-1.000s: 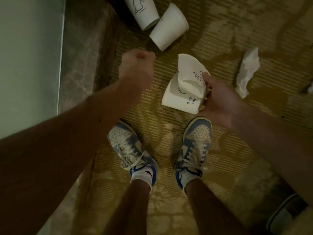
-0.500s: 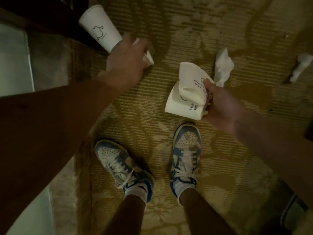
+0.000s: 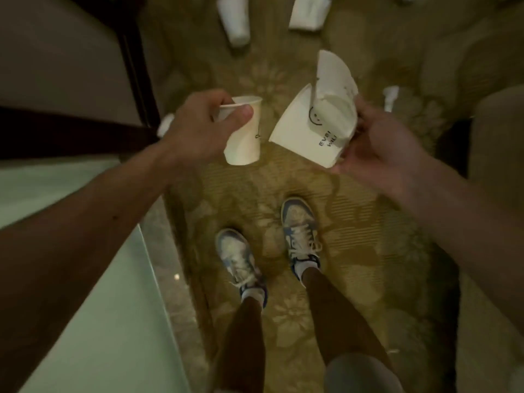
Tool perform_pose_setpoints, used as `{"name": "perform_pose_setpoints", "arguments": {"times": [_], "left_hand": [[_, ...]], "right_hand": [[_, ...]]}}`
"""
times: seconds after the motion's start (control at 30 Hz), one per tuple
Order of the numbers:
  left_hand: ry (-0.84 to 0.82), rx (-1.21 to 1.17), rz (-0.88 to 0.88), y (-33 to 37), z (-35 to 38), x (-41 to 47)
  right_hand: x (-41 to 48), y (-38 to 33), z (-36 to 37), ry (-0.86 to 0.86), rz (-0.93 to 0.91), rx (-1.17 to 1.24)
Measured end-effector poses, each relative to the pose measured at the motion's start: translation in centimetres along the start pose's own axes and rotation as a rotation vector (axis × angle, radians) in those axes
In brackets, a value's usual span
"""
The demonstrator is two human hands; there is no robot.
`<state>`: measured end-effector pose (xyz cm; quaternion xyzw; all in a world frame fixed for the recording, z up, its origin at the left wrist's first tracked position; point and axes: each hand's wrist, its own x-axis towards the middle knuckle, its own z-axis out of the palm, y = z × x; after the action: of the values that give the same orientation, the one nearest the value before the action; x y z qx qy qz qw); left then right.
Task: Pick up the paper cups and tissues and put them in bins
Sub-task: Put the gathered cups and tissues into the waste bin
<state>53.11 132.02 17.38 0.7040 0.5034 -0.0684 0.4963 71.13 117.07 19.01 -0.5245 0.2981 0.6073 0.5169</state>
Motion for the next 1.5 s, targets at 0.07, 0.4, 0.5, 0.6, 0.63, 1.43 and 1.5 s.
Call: {"name": "perform_pose_setpoints", "arguments": {"times": [0.07, 0.4, 0.5, 0.6, 0.63, 1.43, 1.5], "left_hand": [[0.019, -0.025, 0.076, 5.6, -2.5, -2.2], [-0.065, -0.23, 0.576, 30.5, -15.4, -21.6], [-0.162, -0.16, 0.739, 35.2, -18.1, -28.6], [-0.231, -0.08, 0.871, 39.3, -19.8, -35.0], [-0.253, -0.079, 0.914, 40.6, -20.0, -36.9], [-1.012, 0.235, 1.59, 48.9, -0.6, -80.9], [-1.066, 0.286, 1.581, 46.4, 2.4, -84.2]], "right_hand": [[-5.5, -2.5, 1.3, -0.035, -0.059, 0.094], [-37.7, -6.8, 5.8, -0.383, -0.411, 0.441], [-46.6, -5.3, 5.9, -0.357, -0.516, 0.481], [-54.9, -3.4, 5.2, -0.286, -0.63, 0.534], [-57.4, -2.7, 4.8, -0.265, -0.665, 0.564], [-86.9, 31.6, -19.5, 0.139, -1.366, 1.15], [-86.9, 35.9, -22.0, 0.167, -1.335, 1.197]]}}
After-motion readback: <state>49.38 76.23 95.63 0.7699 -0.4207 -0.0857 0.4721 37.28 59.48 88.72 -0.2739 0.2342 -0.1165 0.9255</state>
